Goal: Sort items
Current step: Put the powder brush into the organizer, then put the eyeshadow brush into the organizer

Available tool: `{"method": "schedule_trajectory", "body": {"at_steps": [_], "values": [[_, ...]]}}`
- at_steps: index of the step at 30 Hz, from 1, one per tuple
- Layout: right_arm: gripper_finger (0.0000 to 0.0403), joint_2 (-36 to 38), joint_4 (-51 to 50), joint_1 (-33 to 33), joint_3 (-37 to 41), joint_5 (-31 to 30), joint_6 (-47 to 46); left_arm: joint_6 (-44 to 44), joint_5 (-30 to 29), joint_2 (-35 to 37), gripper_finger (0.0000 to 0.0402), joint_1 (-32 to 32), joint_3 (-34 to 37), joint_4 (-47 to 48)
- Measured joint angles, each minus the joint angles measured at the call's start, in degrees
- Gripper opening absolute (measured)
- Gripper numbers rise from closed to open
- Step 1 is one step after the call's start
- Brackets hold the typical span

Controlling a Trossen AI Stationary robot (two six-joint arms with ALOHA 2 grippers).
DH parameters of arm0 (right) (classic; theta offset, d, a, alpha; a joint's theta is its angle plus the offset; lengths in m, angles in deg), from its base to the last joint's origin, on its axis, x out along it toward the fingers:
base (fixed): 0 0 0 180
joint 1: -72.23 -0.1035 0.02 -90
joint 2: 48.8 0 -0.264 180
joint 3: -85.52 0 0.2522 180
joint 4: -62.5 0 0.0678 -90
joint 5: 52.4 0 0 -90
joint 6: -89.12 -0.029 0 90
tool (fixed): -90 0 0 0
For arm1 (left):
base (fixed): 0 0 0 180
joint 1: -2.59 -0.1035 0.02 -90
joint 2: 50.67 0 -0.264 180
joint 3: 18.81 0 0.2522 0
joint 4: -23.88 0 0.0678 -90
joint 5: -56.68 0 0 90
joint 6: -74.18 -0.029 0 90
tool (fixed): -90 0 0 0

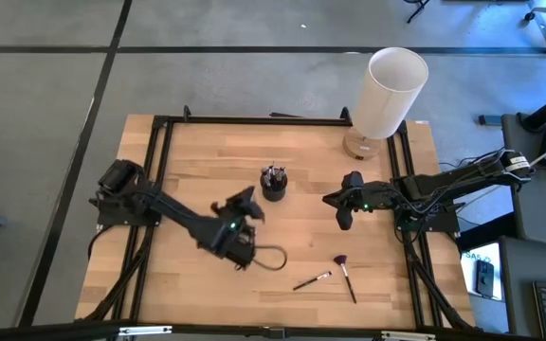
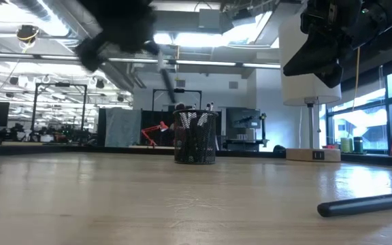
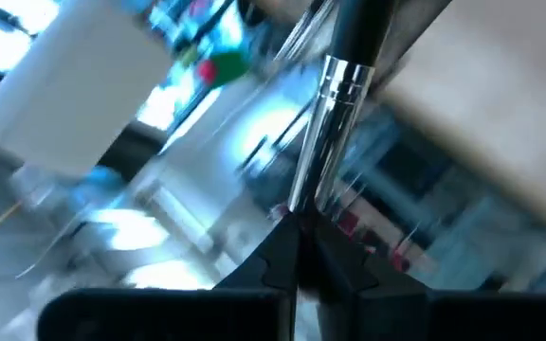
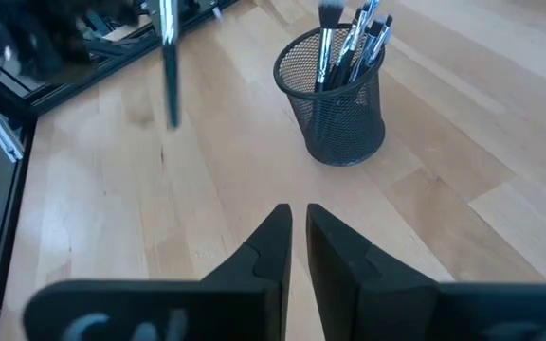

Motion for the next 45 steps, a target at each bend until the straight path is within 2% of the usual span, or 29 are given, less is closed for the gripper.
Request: {"method": "schedule_trajectory", "body": {"at_steps": [2, 11, 15, 22, 26, 28, 39, 45], "values": [[0.0037, 0.0, -0.01, 0.0, 0.0, 0.0, 0.03, -3.58, -2.81, 0.03, 0.0014, -2.37, -1.72, -0.1], [0.0037, 0.0, -0.03, -0.01, 0.0, 0.0, 0.43, -6.3, -2.78, 0.04, 0.0013, -15.15, -3.53, -0.29], [0.0037, 0.0, -0.05, 0.0, 0.0, 0.0, 1.15, -6.26, -2.34, 0.04, 0.0014, -18.58, -3.53, -0.49], [0.0037, 0.0, -0.07, 0.32, 0.0, 0.01, 1.92, -12.88, 0.09, 0.04, 0.0015, -19.01, -3.53, -6.42], [0.0037, 0.0, -0.08, 0.68, 0.0, -0.01, 1.7, -15.91, 7.87, 0.04, 0.0016, -18.51, -3.53, -12.53], [0.0037, 0.0, -0.08, 0.66, 0.0, 0.02, 1.68, -15.38, 9.67, 0.04, 0.002, -18.3, -3.53, -15.49], [0.0037, 0.0, -0.28, 0.63, 0.0, 0.04, 1.49, -22.6, 7.69, 0.04, 0.0088, -19.6, -3.53, -17.24], [0.0037, 0.0, -0.58, 0.63, 0.0, 0.1, 1.51, -22.89, 6.28, 0.04, 0.0099, -20.17, -3.53, -19.15]]}}
